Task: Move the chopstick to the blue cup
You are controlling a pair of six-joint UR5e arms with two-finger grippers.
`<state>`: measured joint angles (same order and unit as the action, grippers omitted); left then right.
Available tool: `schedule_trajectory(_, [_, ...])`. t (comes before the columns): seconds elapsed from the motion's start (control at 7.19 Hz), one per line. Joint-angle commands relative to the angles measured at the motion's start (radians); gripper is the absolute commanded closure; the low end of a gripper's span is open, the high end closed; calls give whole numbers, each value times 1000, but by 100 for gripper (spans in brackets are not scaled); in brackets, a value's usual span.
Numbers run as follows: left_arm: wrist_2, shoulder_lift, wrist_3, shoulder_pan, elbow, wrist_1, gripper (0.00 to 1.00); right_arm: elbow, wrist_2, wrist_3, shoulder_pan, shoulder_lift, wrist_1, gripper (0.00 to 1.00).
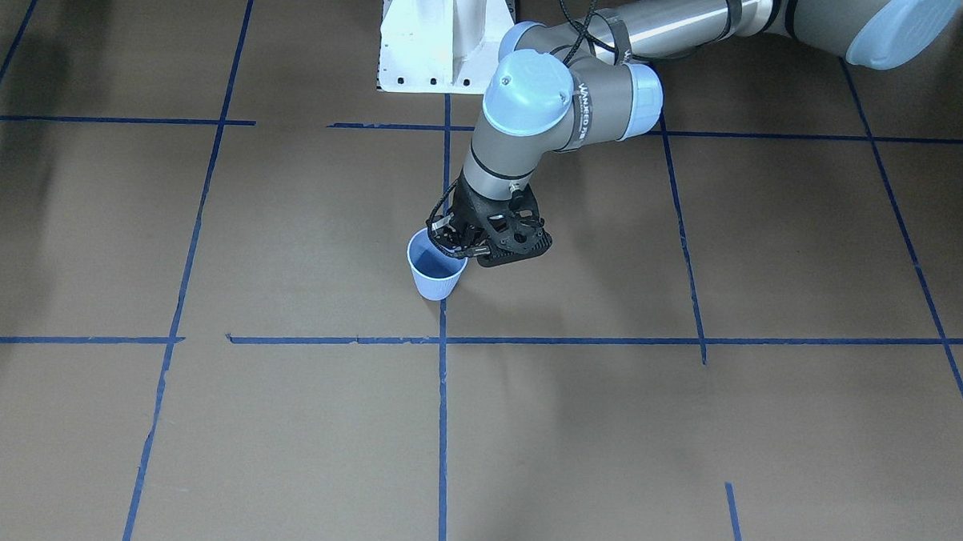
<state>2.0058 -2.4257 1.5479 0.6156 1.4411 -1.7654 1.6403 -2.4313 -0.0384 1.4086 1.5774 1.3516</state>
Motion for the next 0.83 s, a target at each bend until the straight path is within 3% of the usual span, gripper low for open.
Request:
schedule_trajectory(0.0, [-12,-6,-3,0,-2,4,100,1,0,0,-2,-4,0,0])
schedule_trajectory(0.42, [-27,5,-8,0,-10,4,98,-1,5,50,-17,-13,-2,0])
schedule_trajectory(0.56, [-27,7,-6,-2,-10,3,83,-1,5,58,-20,-13,-2,0])
schedule_trajectory(0.7, [-28,5,-8,-2,-8,3,1,1,5,60,-20,-13,-2,0])
